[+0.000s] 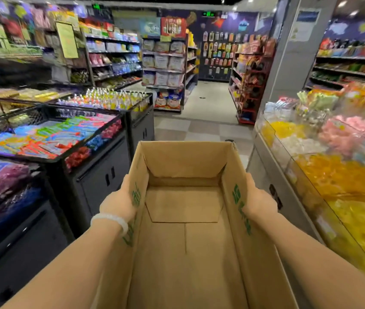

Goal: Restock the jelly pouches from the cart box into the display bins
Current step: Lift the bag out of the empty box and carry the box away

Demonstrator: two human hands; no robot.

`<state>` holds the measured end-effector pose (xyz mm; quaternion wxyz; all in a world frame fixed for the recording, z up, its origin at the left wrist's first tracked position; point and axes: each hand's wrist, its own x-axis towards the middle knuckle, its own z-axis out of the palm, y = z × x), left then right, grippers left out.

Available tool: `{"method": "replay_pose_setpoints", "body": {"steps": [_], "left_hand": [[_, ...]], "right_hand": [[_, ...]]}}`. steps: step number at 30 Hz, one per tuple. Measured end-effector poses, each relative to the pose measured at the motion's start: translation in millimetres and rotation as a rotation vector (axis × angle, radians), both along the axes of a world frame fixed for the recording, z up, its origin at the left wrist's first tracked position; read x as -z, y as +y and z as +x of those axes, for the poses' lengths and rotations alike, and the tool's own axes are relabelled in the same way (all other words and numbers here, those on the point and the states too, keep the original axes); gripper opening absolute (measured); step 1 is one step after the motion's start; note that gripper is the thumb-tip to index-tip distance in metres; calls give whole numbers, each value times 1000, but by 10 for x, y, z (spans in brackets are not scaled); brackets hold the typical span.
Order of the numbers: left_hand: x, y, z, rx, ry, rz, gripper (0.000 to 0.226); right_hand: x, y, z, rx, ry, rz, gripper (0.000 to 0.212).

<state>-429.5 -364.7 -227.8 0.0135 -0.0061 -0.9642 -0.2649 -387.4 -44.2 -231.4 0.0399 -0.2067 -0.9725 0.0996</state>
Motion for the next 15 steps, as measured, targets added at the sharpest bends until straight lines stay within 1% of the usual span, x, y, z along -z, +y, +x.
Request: {"method": "replay_pose_setpoints", "body": {"steps": [4, 7, 11, 15], "left_hand": [[139, 283, -1392, 44, 28, -24, 70], [108, 556, -2454, 65, 43, -47, 70], [-81, 1019, -3709, 84, 53, -120, 76], [-155, 1580, -4818, 147, 96, -178, 84]], "right_hand": [[159, 303, -1234, 26, 10, -4, 82], [145, 585, -2160, 41, 4, -16, 85], [-40, 989, -3229, 74, 17, -42, 88], [-28, 1492, -4164, 126, 46, -84, 92]]}}
